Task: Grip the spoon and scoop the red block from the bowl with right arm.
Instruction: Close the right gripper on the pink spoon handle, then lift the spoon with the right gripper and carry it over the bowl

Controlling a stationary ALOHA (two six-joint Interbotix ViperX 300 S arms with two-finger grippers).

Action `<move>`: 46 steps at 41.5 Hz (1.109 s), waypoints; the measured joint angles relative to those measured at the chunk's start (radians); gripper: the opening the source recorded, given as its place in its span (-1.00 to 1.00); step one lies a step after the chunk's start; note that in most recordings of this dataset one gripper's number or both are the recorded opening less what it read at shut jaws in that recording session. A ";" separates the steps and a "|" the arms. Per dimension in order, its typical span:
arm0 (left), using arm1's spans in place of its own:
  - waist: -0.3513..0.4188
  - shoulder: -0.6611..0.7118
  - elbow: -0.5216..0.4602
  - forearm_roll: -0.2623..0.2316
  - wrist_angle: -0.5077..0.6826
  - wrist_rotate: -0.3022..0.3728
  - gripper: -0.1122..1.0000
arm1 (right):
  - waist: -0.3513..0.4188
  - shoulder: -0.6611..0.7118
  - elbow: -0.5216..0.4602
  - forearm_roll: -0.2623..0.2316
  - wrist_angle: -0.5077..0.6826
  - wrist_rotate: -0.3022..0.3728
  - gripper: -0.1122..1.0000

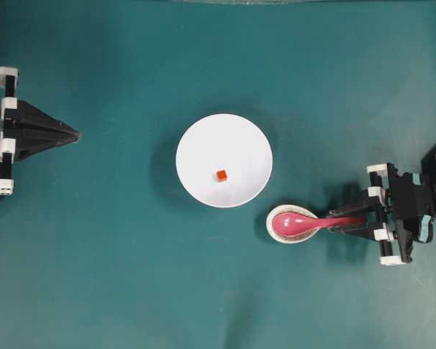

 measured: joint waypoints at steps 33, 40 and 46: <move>0.009 0.000 -0.002 0.000 0.000 0.002 -0.80 | -0.002 -0.115 0.000 0.000 0.018 -0.005 -0.35; 0.008 0.000 -0.002 0.000 0.006 0.002 -0.80 | -0.049 -0.213 -0.009 0.000 0.104 -0.026 -0.35; 0.009 0.000 -0.002 0.000 0.012 0.002 -0.80 | -0.103 -0.305 -0.038 0.000 0.219 -0.092 -0.35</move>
